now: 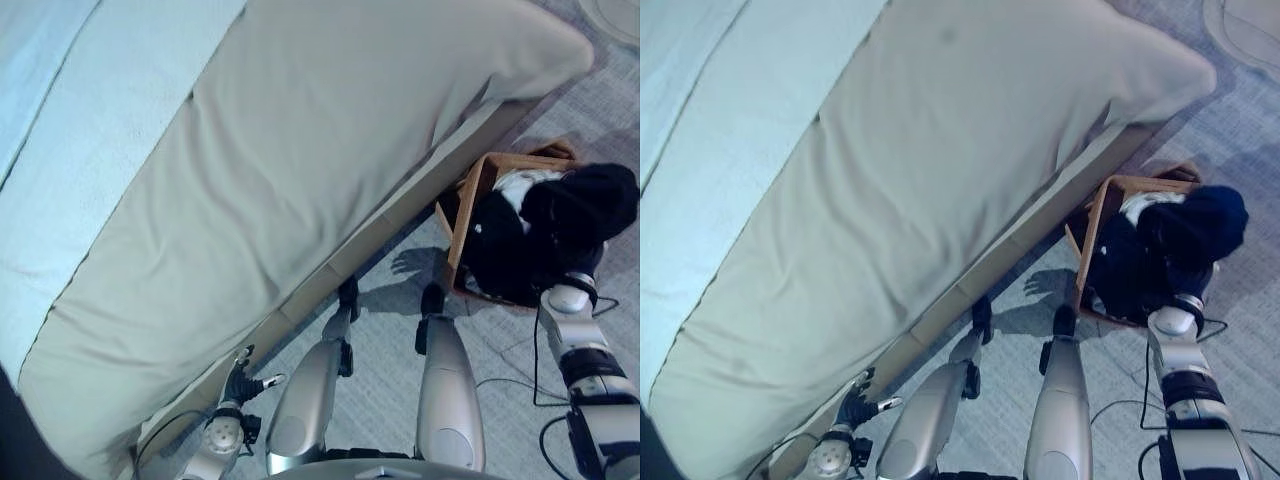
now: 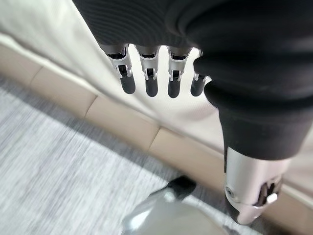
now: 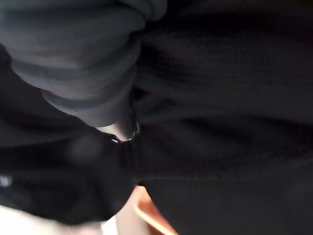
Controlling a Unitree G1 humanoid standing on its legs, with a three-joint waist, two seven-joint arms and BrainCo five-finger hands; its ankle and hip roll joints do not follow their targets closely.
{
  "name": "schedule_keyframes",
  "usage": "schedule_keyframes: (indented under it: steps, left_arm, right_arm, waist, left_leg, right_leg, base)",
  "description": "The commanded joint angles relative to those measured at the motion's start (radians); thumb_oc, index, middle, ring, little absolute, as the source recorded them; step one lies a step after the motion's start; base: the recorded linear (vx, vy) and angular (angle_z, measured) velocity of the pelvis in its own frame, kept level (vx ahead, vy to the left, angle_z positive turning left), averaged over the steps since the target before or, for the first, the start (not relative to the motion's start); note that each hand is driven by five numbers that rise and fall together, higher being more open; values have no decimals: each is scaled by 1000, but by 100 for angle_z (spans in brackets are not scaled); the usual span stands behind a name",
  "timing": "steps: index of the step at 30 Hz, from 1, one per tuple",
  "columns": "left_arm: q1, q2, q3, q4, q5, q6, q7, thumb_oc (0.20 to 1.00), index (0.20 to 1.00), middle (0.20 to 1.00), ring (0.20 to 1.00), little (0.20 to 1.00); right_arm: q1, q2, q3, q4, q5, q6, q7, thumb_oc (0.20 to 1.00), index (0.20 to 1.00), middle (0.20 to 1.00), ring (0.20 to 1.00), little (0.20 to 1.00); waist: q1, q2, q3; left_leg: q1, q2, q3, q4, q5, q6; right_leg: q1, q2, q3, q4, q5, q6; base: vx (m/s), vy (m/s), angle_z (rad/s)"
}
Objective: Pick up clothes into the bucket
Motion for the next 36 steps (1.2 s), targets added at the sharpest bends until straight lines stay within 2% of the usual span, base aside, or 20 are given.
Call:
schedule_keyframes:
  steps: [1, 3, 4, 10, 12, 13, 19, 29, 36]
  left_arm:
    - [-37, -17, -30, -30, -40, -29, 29, 1000, 1000, 1000, 1000, 1000]
    - [-41, -14, -65, -54, -41, -36, 38, 1000, 1000, 1000, 1000, 1000]
    - [-39, -4, -95, -93, -48, -44, 43, 1000, 1000, 1000, 1000, 1000]
    - [-54, 15, -144, -142, -76, -54, 62, 1000, 1000, 1000, 1000, 1000]
    - [-58, 22, -154, -152, -81, -54, 66, 1000, 1000, 1000, 1000, 1000]
    - [-66, 29, -164, -152, -87, -51, 73, 1000, 1000, 1000, 1000, 1000]
    - [-80, 33, -169, -160, -126, -50, 83, 1000, 1000, 1000, 1000, 1000]
    - [-94, 26, -174, -148, -142, -48, 82, 1000, 1000, 1000, 1000, 1000]
    - [-105, 20, -146, -144, -153, -49, 84, 1000, 1000, 1000, 1000, 1000]
  right_arm:
    - [-58, -121, 16, 3, -40, -21, -60, 200, 200, 200, 200, 200]
    - [-112, -140, 52, 54, -50, -13, -73, 200, 200, 200, 200, 200]
    - [-162, -159, 97, 86, -69, -2, -81, 200, 200, 200, 200, 200]
    - [-299, -202, 183, 205, -61, 18, -85, 200, 200, 200, 200, 200]
    - [-332, -215, 210, 248, -67, 30, -83, 777, 777, 777, 777, 777]
    - [-371, -224, 231, 292, -66, 48, -82, 1000, 1000, 1000, 1000, 1000]
    - [-381, -226, 239, 333, -51, 60, -81, 1000, 1000, 1000, 1000, 1000]
    - [-359, -215, 227, 349, -40, 68, -75, 1000, 1000, 1000, 1000, 1000]
    - [-285, -155, 198, 332, -28, 62, -67, 1000, 1000, 1000, 1000, 1000]
  waist:
    - [-6, 28, 34]
    - [1, 31, 34]
    - [7, 35, 34]
    - [24, 38, 34]
    - [30, 36, 34]
    - [35, 36, 34]
    - [39, 21, 34]
    - [32, 13, 34]
    - [26, -7, 34]
  left_leg:
    - [18, 10, 28, 138, -132, -3]
    - [-35, 12, 31, 158, -134, -3]
    - [-61, 4, 25, 177, -161, -7]
    - [-151, 1, 21, 202, -168, -8]
    - [-176, 3, 22, 205, -169, -7]
    - [-197, 2, 20, 208, -170, -7]
    - [-239, -4, 14, 224, -178, 0]
    - [-210, -22, 18, 209, -184, 9]
    - [-177, -17, 17, 212, -185, 10]
  right_leg:
    - [-13, 10, 14, -90, 114, 39]
    - [-57, 4, 17, -75, 113, 40]
    - [-93, -2, 29, -38, 77, 49]
    - [-184, -6, 36, -5, 72, 50]
    - [-206, -6, 33, -4, 74, 51]
    - [-224, -5, 32, -8, 77, 51]
    - [-260, -1, 34, -12, 86, 50]
    - [-238, -17, 51, -23, 92, 54]
    - [-183, -8, 41, -64, 108, 57]
  base:
    - [3, -23, 11]
    - [55, -21, 5]
    - [97, 0, 2]
    - [22, -2, 2]
    - [0, 0, 0]
    - [0, 0, 0]
    - [8, 10, 4]
    - [-2, 39, 2]
    - [-17, 3, -1]
